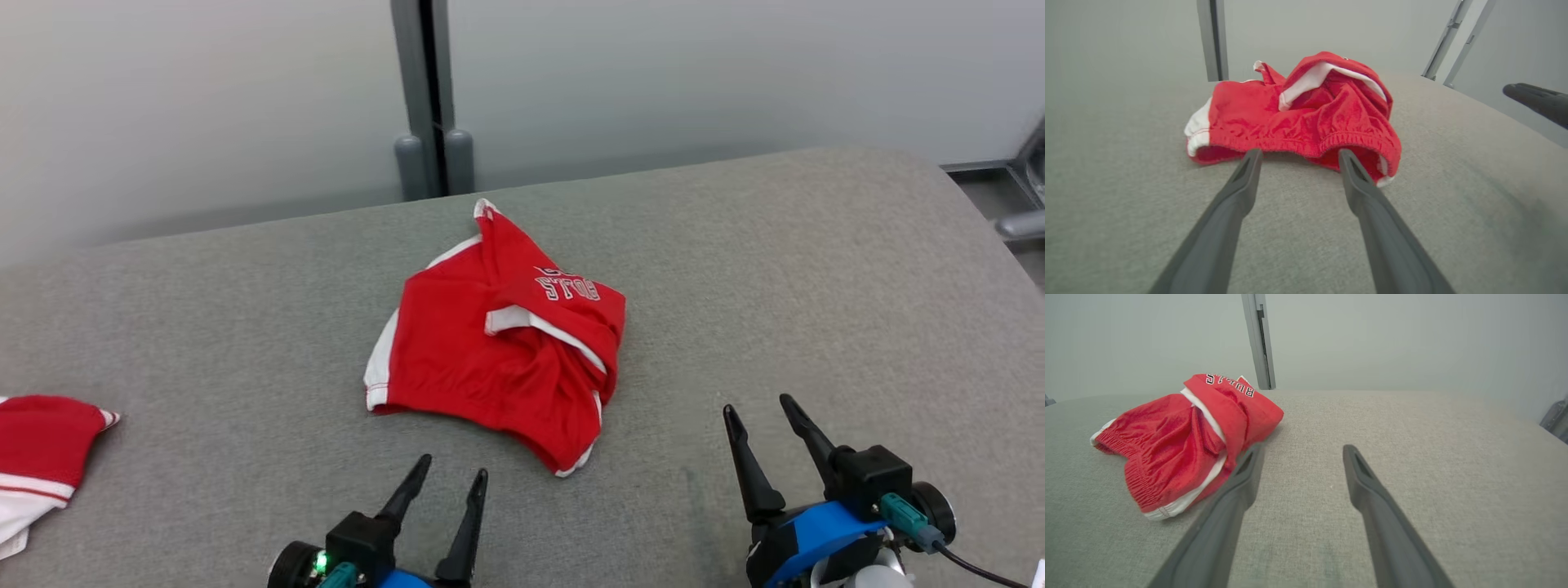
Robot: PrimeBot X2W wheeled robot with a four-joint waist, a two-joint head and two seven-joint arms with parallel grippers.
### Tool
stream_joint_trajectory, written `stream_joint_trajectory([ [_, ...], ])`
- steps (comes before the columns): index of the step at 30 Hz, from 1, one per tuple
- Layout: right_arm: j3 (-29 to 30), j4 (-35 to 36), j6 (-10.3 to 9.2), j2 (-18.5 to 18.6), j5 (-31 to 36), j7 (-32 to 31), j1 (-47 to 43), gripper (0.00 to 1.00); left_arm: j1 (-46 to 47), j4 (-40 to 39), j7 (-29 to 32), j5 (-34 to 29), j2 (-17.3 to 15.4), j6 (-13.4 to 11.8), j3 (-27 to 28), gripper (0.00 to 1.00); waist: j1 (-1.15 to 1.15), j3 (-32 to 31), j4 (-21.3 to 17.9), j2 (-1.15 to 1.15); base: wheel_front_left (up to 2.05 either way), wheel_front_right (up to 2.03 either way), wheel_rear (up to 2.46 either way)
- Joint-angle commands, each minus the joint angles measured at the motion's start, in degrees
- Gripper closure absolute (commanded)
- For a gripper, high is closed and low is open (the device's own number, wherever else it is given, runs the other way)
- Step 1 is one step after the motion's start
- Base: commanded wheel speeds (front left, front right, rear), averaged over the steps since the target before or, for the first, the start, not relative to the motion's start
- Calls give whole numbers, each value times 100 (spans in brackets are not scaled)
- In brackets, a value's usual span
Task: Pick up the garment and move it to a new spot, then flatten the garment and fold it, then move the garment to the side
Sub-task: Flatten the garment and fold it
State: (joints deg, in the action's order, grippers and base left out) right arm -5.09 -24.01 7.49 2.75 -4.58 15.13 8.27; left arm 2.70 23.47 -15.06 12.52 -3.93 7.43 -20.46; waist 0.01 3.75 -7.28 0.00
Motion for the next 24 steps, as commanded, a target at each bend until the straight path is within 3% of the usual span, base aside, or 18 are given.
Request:
stream_joint_trajectory([
  [1,19,34,1,27,25,4,90,0,78,36,-17,93,-111,5,-83,0,-1,20,-55,0,0,0,0],
  [8,12,145,2,26,39,4,120,0,354,271,-17,606,-451,7,-1152,0,-1,285,-601,0,0,0,0],
  [16,-9,356,1,23,-1,4,126,0,580,566,-17,777,-619,8,-1201,0,-1,629,-1064,0,0,0,0],
  [24,-4,478,1,23,-79,4,99,0,760,433,-16,754,-723,9,-1308,0,-1,879,-1275,0,0,0,0],
])
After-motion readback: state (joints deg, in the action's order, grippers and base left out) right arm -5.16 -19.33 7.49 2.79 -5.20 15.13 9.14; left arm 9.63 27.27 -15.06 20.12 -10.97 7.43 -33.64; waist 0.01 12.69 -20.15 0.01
